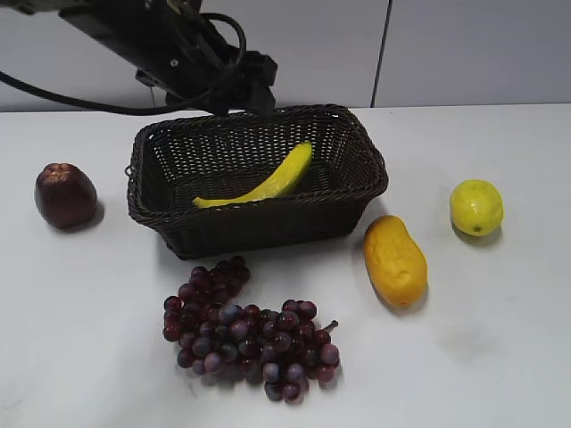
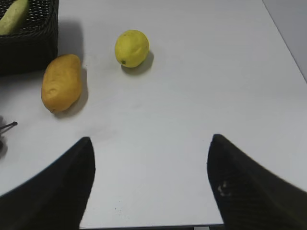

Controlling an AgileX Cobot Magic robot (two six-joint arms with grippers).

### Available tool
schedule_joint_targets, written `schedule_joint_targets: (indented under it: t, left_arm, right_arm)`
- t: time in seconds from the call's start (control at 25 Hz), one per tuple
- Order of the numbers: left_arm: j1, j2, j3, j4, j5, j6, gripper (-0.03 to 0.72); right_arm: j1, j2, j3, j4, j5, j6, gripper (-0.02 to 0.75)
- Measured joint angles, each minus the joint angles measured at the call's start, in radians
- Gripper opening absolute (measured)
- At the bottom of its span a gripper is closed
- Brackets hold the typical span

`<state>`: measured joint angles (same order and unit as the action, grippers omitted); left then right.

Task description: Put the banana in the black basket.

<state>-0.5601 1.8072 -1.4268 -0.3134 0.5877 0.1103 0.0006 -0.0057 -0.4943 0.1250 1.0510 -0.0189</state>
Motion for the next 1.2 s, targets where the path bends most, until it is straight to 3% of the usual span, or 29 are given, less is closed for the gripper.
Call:
schedule_joint_targets:
  t: [0.56,0.72,0.96,1.2]
  left_arm:
    - [0.0,-0.315,0.0,0.191,0.474,-0.037,0.585]
    - [0.024,-0.357,0.063,0.247,0.515,-0.057,0.585]
    - [0.169,-0.457,0.286,0.243,0.51,-0.059,0.585]
    - [0.402,-0.639,0.511,0.241,0.464,-0.054,0.585]
  right_arm:
    - [0.0,0.0,0.0,0.0,0.0,0.0,0.582]
    - [0.0,0.0,0.0,0.0,0.0,0.0,0.582]
    - [0.0,0.0,0.0,0.0,0.0,0.0,0.582]
    - [0.0,0.0,0.0,0.0,0.0,0.0,0.582]
